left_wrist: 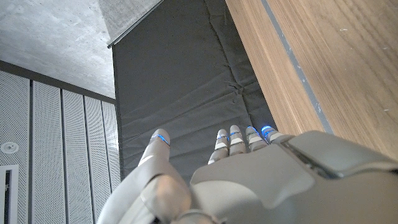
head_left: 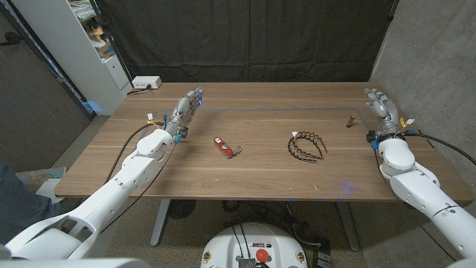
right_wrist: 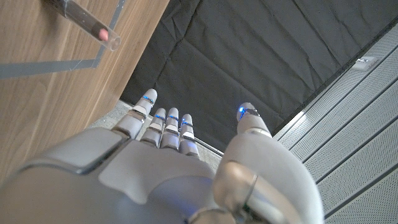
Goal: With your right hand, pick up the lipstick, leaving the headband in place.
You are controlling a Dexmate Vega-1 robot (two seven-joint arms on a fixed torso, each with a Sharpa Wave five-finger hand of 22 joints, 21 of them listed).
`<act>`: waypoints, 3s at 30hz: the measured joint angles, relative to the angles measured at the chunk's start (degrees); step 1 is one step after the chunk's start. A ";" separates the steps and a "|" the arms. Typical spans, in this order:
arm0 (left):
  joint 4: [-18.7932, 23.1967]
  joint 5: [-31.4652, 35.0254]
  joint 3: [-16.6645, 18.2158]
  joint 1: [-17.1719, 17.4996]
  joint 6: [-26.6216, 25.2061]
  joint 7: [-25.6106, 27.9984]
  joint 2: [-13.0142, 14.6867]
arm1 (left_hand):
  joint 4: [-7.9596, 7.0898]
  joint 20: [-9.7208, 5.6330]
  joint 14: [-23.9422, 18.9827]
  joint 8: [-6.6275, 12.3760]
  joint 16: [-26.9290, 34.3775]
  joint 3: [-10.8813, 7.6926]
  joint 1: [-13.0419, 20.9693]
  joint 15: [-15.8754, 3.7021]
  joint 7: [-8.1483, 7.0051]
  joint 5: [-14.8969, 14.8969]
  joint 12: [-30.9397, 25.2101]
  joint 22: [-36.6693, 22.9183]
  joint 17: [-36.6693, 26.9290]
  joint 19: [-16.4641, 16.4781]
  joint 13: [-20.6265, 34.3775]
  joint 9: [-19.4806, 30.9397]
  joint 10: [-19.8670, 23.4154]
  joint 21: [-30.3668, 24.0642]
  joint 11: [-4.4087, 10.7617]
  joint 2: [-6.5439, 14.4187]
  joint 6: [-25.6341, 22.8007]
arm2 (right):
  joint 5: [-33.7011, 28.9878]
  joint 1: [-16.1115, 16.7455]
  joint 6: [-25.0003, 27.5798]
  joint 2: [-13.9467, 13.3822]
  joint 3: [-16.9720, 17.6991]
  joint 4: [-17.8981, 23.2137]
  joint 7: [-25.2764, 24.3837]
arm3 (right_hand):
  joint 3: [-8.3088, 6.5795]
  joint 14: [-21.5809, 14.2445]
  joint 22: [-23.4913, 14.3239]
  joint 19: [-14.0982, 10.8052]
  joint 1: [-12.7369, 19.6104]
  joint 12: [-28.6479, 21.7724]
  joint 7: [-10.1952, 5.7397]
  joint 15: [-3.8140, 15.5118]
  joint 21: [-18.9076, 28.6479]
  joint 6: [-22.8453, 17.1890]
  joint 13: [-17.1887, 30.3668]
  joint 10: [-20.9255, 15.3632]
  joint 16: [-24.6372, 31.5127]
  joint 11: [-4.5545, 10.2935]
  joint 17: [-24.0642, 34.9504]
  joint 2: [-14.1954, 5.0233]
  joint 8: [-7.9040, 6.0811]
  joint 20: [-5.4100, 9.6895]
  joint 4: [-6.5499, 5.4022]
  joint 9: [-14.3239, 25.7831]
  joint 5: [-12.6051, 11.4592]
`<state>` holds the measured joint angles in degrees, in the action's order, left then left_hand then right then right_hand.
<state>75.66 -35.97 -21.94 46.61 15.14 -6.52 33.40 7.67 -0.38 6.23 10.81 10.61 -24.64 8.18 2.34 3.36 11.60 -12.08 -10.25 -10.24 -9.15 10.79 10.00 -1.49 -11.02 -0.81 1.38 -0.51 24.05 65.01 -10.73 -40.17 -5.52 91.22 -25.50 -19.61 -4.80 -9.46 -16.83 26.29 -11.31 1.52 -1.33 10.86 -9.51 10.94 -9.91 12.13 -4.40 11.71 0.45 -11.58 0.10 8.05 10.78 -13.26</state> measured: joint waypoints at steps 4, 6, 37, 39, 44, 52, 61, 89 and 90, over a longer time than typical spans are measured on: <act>0.69 0.00 0.08 0.58 0.00 0.39 0.09 | 0.00 -0.13 0.00 0.00 0.00 0.00 0.00 0.00 0.00 0.00 0.00 0.00 0.00 -0.13 0.00 0.00 0.00 0.00 0.00 0.00 0.00 | -0.34 0.41 0.05 -0.20 0.17 0.13 -0.17 | 0.24 0.00 0.00 0.22 0.01 0.00 0.00 0.00 0.00 0.00 0.00 0.00 0.00 0.00 0.00 0.01 0.00 -0.22 0.24 0.00 0.00; 0.91 0.00 0.14 0.79 0.00 0.57 0.12 | 0.00 -0.13 0.00 0.00 0.00 0.00 0.00 0.00 0.00 0.00 0.00 0.00 0.00 -0.13 0.00 0.00 0.00 0.00 0.00 0.00 0.00 | -0.58 0.56 0.06 -0.29 0.19 0.15 -0.32 | 0.24 0.00 0.00 0.42 0.23 0.00 0.00 0.00 0.00 0.00 0.00 0.23 0.00 0.23 0.00 0.23 0.30 -0.42 0.24 0.00 0.00; 3.53 0.52 0.66 2.20 0.01 2.83 0.45 | -0.01 0.08 0.00 0.00 0.00 -0.01 0.00 0.00 0.00 0.00 -0.01 0.00 0.00 -0.33 0.00 0.00 0.00 0.00 0.00 0.00 0.00 | -7.55 -0.01 4.22 -2.69 -1.46 -0.49 -3.31 | 1.32 0.09 0.00 0.42 5.50 0.00 0.14 0.10 0.00 4.84 -0.29 0.39 -0.23 0.84 -0.26 6.42 1.00 -0.42 2.16 0.00 -3.72; 3.32 0.52 0.66 2.04 0.01 2.81 0.39 | -0.01 0.08 0.00 0.00 0.00 -0.01 0.00 0.00 0.00 0.00 -0.01 0.00 0.00 -0.33 0.00 0.00 0.00 0.00 0.00 0.00 0.00 | -7.93 -0.13 4.61 -2.77 -1.63 -0.50 -3.56 | 1.32 0.09 0.00 0.41 5.86 0.00 0.10 0.10 0.00 5.25 -0.29 0.40 -0.23 0.84 -0.26 6.78 1.22 -0.42 2.16 0.00 -4.08; 2.82 0.52 0.66 1.68 0.06 2.54 0.27 | -0.01 0.08 0.00 0.00 0.00 -0.01 0.00 0.00 0.00 0.00 -0.01 0.00 0.00 -0.33 0.00 0.00 0.00 0.00 0.00 0.00 0.00 | -8.77 -0.45 5.47 -2.96 -2.17 -0.52 -4.11 | 1.43 0.09 0.00 0.41 6.71 0.00 0.36 0.10 0.00 6.50 -0.28 0.39 -0.22 0.83 -0.26 7.60 1.22 -0.42 2.26 0.00 -4.89; 2.18 0.45 0.60 1.17 0.15 1.76 0.21 | -0.10 0.08 0.00 0.00 0.00 0.08 0.00 0.00 0.00 0.00 -0.01 0.00 0.00 -0.32 0.00 0.00 0.00 0.00 0.00 0.00 0.00 | -10.32 -0.68 6.79 -3.02 -2.97 -0.54 -5.54 | 2.06 -0.21 0.00 0.41 10.26 0.33 0.51 -0.20 0.00 11.21 -0.54 0.49 -0.49 0.92 -0.25 8.88 1.44 -0.42 2.23 0.00 -6.83; 2.19 0.41 0.61 1.09 0.28 1.54 0.52 | -0.18 0.08 -0.01 0.00 0.00 0.16 0.00 0.00 0.23 0.00 -0.01 0.00 0.00 -0.32 0.00 0.00 0.00 -0.01 0.00 0.00 -0.23 | -11.83 -0.70 9.24 -3.02 -3.79 -0.19 -7.25 | 2.94 0.17 0.00 -0.22 13.24 0.33 0.94 0.46 0.00 10.24 -0.55 0.81 -0.49 1.86 -0.54 9.35 0.49 0.22 1.79 0.00 -7.95; 3.51 0.44 0.90 1.81 0.29 2.09 0.85 | -0.33 0.37 0.20 0.00 0.00 0.31 0.00 -0.21 0.32 0.00 -0.01 0.00 0.00 -0.62 0.00 0.00 0.00 -0.01 0.00 0.00 -0.32 | -13.87 -1.36 16.27 -4.24 -5.53 0.98 -9.31 | 6.88 -4.16 -0.21 -3.55 16.44 -0.44 1.53 1.01 0.45 -0.14 -0.54 -4.39 0.67 1.19 -0.38 8.00 -2.15 -1.00 0.23 0.00 -9.04; 3.56 0.45 0.91 1.83 0.30 2.11 0.84 | -0.33 0.38 0.20 0.00 0.00 0.32 0.00 -0.21 0.32 0.00 -0.01 0.00 0.00 -0.62 0.00 0.00 0.00 -0.01 0.00 0.00 -0.32 | -13.89 -1.38 16.44 -4.26 -5.56 0.98 -9.36 | 6.98 -4.54 -0.27 -3.89 16.45 -0.44 1.44 1.03 0.45 -0.23 -0.54 -4.63 0.67 1.32 -0.38 8.00 -2.21 -0.97 0.14 0.00 -9.04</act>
<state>79.22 -35.52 -21.03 48.45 15.44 -4.41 34.24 7.33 0.00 6.43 10.81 10.61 -24.32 8.18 2.13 3.68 11.60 -12.09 -10.25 -10.24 -9.77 10.79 10.00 -1.49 -11.02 -0.81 1.37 -0.83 10.17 63.63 5.71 -44.42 -11.08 92.20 -34.86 -12.63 -9.34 -9.74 -20.71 42.74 -11.75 2.97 -0.30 11.30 -9.74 10.39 -14.54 12.80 -3.08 11.33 8.44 -13.80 -0.87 8.19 10.78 -22.30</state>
